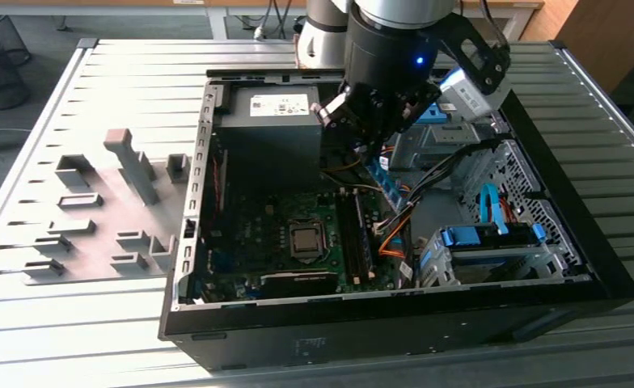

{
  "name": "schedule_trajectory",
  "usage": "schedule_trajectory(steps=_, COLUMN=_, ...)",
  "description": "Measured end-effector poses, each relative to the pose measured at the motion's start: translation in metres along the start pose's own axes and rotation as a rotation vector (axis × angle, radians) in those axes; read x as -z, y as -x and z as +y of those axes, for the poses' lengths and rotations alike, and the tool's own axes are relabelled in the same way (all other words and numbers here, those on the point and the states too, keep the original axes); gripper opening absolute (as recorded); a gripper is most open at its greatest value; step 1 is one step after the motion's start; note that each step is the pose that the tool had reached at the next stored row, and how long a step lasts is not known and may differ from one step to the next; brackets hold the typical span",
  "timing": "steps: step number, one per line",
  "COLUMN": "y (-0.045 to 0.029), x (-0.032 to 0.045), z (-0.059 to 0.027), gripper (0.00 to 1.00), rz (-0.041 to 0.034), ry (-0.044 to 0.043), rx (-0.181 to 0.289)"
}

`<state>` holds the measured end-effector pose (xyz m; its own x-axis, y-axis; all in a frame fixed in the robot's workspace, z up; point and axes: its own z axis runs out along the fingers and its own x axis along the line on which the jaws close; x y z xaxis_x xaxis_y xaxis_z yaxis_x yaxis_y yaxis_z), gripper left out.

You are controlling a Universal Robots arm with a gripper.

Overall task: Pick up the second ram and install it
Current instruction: 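Insert the second ram into the second slot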

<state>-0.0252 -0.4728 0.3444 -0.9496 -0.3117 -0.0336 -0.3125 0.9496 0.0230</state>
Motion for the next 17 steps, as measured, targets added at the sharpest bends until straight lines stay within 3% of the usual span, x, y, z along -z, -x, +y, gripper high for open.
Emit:
schedule_trajectory(steps=11, y=-0.0002, x=-0.0094, z=0.0004, gripper=0.14, rz=-0.0039, ry=-0.0063, rx=-0.186)
schedule_trajectory(steps=17, y=-0.0027, x=-0.0116, z=0.0021, gripper=0.14, rz=-0.0052, ry=-0.0081, rx=-0.242)
